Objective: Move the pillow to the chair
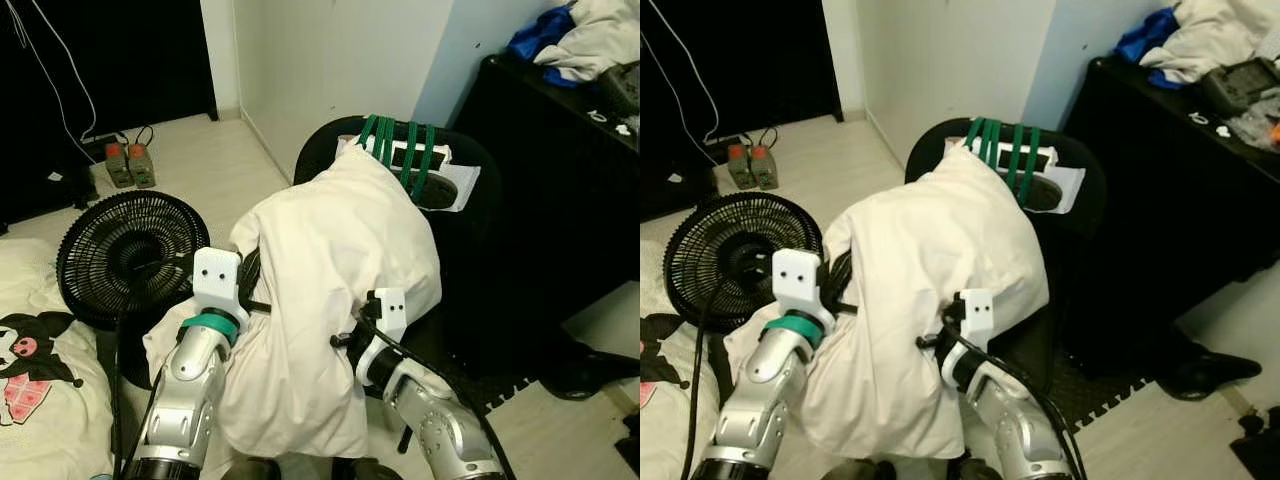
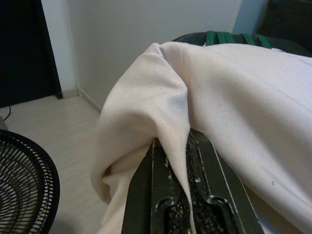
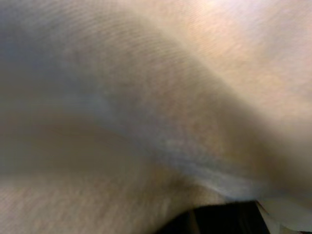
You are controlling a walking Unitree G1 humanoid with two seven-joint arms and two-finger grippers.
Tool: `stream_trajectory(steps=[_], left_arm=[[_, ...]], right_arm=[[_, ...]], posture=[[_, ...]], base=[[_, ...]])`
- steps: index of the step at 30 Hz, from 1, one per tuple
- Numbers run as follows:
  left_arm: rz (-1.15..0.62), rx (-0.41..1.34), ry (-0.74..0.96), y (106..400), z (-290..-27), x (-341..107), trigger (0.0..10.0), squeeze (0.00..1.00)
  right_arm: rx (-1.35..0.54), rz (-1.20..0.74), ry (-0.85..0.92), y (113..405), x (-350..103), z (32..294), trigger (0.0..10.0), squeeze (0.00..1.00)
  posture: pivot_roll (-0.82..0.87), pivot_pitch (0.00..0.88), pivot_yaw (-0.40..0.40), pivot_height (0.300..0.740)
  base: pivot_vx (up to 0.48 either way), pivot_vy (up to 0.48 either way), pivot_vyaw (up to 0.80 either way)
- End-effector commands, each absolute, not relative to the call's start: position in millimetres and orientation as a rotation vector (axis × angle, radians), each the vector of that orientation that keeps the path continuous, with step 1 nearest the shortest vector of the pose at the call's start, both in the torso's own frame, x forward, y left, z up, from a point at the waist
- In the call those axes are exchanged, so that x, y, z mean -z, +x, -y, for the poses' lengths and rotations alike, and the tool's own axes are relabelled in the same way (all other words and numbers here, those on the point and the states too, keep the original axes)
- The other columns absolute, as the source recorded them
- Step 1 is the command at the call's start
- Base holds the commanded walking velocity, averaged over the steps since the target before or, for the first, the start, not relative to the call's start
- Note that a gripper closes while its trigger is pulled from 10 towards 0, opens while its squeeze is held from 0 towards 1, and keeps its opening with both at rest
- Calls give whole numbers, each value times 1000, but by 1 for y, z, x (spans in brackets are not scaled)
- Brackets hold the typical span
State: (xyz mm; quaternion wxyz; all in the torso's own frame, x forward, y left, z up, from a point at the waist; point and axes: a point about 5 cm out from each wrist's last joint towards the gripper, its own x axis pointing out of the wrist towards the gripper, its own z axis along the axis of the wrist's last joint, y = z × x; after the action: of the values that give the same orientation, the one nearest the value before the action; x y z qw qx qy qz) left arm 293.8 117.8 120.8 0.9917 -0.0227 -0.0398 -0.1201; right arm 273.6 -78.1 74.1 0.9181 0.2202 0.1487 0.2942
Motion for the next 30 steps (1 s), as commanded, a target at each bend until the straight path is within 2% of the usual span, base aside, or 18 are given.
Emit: stream_trajectory(steps=[1, 18, 30], left_arm=[[69, 333, -42, 289, -99, -117, 10000, 0], [70, 357, -42, 288, -96, -115, 10000, 0], [72, 358, -44, 287, -96, -116, 10000, 0]], right_arm=[[-685, -241, 450, 275, -88, 63, 10000, 0], [-704, -240, 451, 273, -86, 60, 10000, 0], [-712, -236, 450, 274, -87, 59, 10000, 0]], posture=[[15, 66, 21, 735], [15, 53, 20, 675], [19, 58, 17, 610]], base=[[0, 0, 0], [0, 0, 0], [0, 0, 0]])
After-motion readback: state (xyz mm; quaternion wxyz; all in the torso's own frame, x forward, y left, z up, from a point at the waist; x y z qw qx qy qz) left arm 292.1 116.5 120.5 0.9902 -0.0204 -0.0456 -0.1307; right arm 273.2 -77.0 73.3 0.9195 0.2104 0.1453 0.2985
